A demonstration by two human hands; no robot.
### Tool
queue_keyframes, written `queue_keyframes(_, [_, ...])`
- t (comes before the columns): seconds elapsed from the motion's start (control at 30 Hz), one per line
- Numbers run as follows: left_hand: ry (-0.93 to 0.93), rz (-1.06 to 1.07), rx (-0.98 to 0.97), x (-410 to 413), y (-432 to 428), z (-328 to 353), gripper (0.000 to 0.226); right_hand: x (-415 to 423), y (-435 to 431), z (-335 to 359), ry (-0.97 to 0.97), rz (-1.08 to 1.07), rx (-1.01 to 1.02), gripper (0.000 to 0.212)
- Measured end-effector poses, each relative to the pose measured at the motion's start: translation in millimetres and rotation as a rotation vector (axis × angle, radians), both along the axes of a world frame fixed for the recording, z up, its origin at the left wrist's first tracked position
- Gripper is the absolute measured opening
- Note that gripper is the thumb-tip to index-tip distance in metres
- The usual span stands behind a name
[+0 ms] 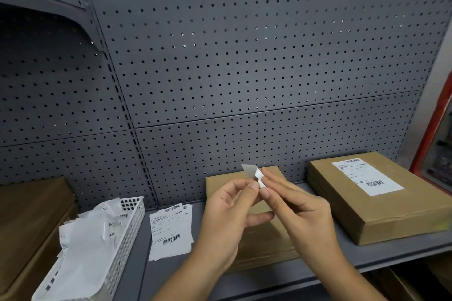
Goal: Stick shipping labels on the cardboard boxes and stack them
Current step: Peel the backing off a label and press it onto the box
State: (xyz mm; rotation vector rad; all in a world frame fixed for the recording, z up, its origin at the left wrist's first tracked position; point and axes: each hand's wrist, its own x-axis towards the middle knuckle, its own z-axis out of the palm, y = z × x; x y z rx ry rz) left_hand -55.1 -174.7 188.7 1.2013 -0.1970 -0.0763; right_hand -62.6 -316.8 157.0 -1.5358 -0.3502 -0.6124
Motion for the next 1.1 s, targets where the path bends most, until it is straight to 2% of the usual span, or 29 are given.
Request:
queue_keyframes(0.23, [-0.105,-0.025,0.117,-0.9,0.8,-3.8,0.023,-3.3,-0.9,-0.4,0.055,0.002,0.012,0.029])
queue_keyframes(0.43, [-0.165,-0.015,0.195,2.3,0.8,-9.2,0.025,-12.2,0.0,9.0,0.068,0.034,-0.06,0.006])
queue_keyframes(0.7, [-0.216,0.024,0.217,7.9,1.8,-15.3,0.02,-12.9,2.5,9.6,0.11,0.011,-0.069,0.009])
queue_keyframes(1.1, [-0.188,-0.027,0.208,4.9,-1.1,-17.2,0.02,-15.7,4.1,15.4,0.159,0.031,0.06,0.012])
